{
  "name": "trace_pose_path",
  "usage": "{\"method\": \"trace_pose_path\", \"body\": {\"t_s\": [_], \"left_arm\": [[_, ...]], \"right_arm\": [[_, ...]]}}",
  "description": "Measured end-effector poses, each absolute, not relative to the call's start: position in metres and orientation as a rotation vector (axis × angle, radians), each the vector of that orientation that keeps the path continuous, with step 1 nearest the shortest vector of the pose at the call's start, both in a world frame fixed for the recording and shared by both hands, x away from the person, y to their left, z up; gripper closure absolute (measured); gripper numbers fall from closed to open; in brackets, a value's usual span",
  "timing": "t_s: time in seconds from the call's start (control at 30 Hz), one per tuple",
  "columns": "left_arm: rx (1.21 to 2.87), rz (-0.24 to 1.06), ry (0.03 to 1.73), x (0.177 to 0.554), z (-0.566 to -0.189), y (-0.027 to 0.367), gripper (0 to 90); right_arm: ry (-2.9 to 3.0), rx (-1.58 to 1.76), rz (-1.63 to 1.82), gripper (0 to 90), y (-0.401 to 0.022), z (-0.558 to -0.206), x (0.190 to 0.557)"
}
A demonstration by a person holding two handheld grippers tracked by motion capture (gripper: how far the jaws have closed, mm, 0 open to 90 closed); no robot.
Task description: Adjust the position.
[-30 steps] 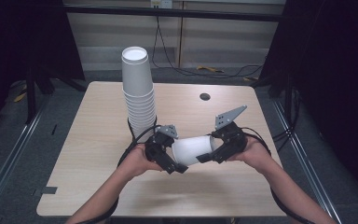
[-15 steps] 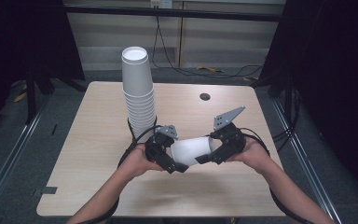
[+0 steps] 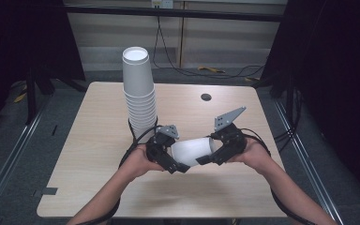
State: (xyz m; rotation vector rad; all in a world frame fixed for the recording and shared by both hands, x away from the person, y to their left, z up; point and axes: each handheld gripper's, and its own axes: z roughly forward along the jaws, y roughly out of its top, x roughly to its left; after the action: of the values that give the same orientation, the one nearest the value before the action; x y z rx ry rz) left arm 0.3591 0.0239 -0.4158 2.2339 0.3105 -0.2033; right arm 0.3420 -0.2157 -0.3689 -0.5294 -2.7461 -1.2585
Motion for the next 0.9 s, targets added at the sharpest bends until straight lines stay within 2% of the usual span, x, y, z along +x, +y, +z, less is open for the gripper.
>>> {"method": "trace_pose_path", "body": {"t_s": [0.4,0.73,0.9], "left_arm": [[2.212,-0.187,0.26,0.3569,-0.4143,0.0237,6.7],[2.267,-0.136,0.223,0.3543,-0.4118,0.0235,11.0],[2.277,-0.144,0.241,0.3551,-0.4108,0.0234,12.2]], "right_arm": [[-2.709,-0.524,-1.278,23.1,-0.2167,-0.3703,0.3425],[-2.733,-0.507,-1.229,22.6,-0.2159,-0.3723,0.3429],[-2.823,-0.474,-1.178,18.1,-0.2113,-0.3719,0.3402]]}}
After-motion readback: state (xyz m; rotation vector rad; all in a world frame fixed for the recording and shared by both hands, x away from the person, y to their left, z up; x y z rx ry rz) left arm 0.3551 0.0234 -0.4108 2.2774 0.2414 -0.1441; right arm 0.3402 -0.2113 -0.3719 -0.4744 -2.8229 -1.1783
